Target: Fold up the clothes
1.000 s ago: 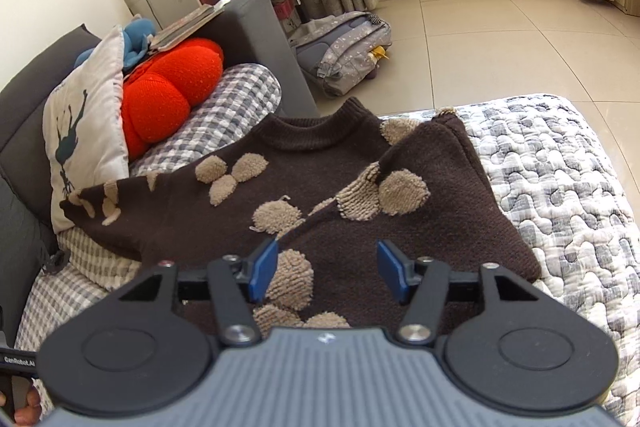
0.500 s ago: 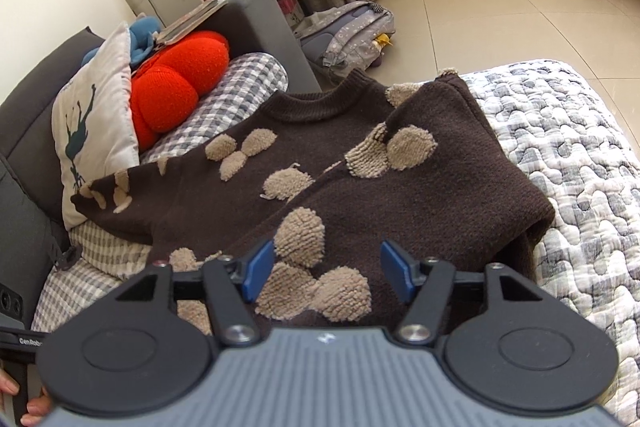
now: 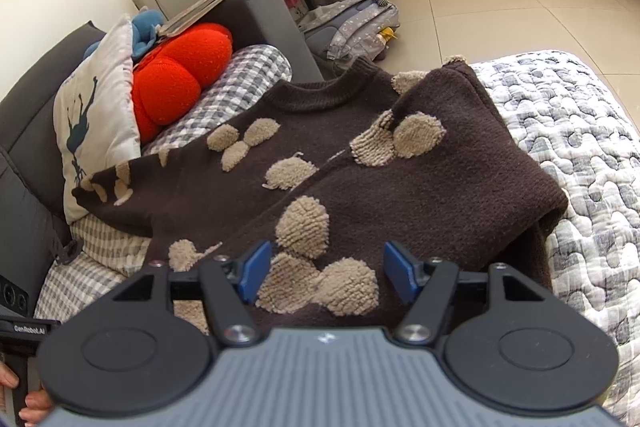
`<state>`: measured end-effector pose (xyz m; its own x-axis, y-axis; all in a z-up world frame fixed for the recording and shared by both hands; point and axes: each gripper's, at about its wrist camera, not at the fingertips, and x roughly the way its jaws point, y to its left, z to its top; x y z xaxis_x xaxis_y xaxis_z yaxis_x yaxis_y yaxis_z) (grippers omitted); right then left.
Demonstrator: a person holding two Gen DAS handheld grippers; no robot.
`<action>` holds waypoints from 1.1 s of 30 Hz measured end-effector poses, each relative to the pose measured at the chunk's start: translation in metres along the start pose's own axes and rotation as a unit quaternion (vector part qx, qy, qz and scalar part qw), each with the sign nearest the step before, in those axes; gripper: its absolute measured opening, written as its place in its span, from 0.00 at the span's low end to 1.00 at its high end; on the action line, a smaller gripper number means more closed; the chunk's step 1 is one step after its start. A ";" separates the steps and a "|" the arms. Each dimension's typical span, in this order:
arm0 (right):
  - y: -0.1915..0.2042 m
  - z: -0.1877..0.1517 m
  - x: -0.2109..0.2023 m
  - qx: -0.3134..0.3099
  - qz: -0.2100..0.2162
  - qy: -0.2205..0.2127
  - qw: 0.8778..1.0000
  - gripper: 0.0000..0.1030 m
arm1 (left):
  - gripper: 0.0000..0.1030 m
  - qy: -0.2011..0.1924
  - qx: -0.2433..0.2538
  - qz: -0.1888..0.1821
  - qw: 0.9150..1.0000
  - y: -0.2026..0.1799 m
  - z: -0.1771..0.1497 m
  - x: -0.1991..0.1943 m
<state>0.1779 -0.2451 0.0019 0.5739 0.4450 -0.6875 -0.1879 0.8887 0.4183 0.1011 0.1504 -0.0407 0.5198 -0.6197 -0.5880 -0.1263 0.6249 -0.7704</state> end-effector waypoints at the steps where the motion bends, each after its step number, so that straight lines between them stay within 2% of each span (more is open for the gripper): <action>1: 0.001 0.000 0.000 -0.002 0.002 -0.002 1.000 0.65 | 0.20 0.000 -0.004 -0.001 1.000 0.002 0.000 0.001; 3: 0.004 -0.001 0.000 -0.010 0.008 -0.009 1.000 0.65 | 0.12 0.002 0.000 0.002 1.000 0.001 -0.002 0.003; 4: 0.007 -0.002 -0.001 -0.019 0.014 -0.014 1.000 0.65 | 0.05 -0.004 0.011 -0.003 1.000 -0.003 -0.003 0.002; 7: 0.018 -0.005 -0.003 -0.049 0.025 -0.028 0.998 0.65 | 0.02 -0.053 0.019 -0.030 0.998 -0.009 -0.004 -0.011; 10: 0.029 -0.007 -0.005 -0.073 0.020 -0.051 0.996 0.65 | 0.01 -0.101 0.008 -0.038 0.994 -0.007 -0.003 -0.022; 12: 0.036 -0.008 -0.003 -0.094 0.017 -0.062 0.993 0.65 | 0.01 -0.144 -0.002 -0.027 0.989 -0.005 -0.004 -0.028; 15: 0.045 -0.012 0.002 -0.124 0.013 -0.071 0.990 0.63 | 0.01 -0.172 -0.028 0.004 0.985 0.005 -0.002 -0.029; 19: 0.059 -0.021 0.025 -0.177 -0.011 -0.068 0.982 0.59 | 0.01 -0.177 -0.039 0.055 0.982 0.014 0.002 -0.029; 23: 0.068 -0.026 0.048 -0.225 -0.044 -0.069 0.971 0.52 | 0.01 -0.187 -0.026 0.082 0.979 0.015 0.005 -0.031; 27: 0.073 -0.025 0.068 -0.260 -0.065 -0.071 0.961 0.42 | 0.01 -0.174 -0.015 0.106 0.979 0.017 0.008 -0.024; 33: 0.082 -0.016 0.091 -0.284 -0.074 -0.081 0.953 0.36 | 0.04 -0.161 -0.016 0.120 0.980 0.017 0.012 -0.020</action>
<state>0.2023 -0.1295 -0.0355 0.7348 0.3277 -0.5939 -0.4694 0.8777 -0.0964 0.0987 0.1790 -0.0389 0.7104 -0.2726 -0.6489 -0.3003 0.7164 -0.6297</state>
